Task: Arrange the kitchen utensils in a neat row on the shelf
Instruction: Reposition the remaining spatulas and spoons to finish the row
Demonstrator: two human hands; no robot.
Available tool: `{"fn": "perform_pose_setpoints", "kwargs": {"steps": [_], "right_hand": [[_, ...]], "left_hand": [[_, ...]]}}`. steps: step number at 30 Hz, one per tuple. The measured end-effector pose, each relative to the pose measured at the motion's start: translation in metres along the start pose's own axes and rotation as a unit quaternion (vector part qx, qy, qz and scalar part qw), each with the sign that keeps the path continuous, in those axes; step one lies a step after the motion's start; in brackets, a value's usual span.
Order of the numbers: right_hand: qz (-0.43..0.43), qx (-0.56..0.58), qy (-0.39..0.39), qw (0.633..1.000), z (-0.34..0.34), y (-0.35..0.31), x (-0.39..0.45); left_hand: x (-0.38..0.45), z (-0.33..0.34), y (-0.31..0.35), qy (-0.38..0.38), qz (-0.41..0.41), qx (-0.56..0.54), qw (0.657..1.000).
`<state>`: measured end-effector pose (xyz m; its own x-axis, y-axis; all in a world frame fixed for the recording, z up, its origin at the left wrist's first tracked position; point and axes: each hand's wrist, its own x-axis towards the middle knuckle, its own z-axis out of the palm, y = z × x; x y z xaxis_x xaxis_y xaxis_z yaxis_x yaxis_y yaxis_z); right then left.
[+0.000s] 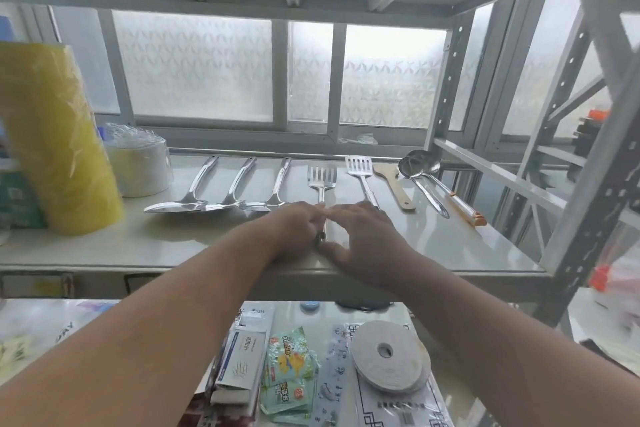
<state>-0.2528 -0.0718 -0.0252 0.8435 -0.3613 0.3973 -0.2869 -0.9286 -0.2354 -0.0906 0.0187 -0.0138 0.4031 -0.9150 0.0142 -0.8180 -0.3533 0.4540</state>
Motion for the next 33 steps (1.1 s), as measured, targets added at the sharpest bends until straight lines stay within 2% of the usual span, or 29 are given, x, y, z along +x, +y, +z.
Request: {"fn": "perform_pose_setpoints", "kwargs": {"steps": [4, 9, 16, 19, 33], "right_hand": [[0.017, -0.022, 0.002, 1.000, 0.007, 0.009, 0.009], [-0.001, -0.139, 0.000, 0.990, 0.009, 0.024, 0.026], [0.010, -0.223, -0.033, 0.974, 0.011, 0.034, 0.052], [0.014, -0.218, -0.031, 0.975, 0.014, 0.035, 0.057], [0.001, -0.186, 0.068, 0.980, 0.023, 0.040, 0.050]], "left_hand": [[0.018, 0.002, 0.003, -0.018, -0.007, 0.010, 1.000], [0.040, 0.009, 0.008, -0.030, -0.013, 0.020, 0.999], [0.070, 0.005, 0.011, -0.028, -0.027, 0.033, 0.999], [0.075, 0.003, 0.010, -0.031, -0.020, 0.017, 0.999], [0.085, 0.014, -0.006, -0.015, 0.020, 0.013, 1.000]]}}
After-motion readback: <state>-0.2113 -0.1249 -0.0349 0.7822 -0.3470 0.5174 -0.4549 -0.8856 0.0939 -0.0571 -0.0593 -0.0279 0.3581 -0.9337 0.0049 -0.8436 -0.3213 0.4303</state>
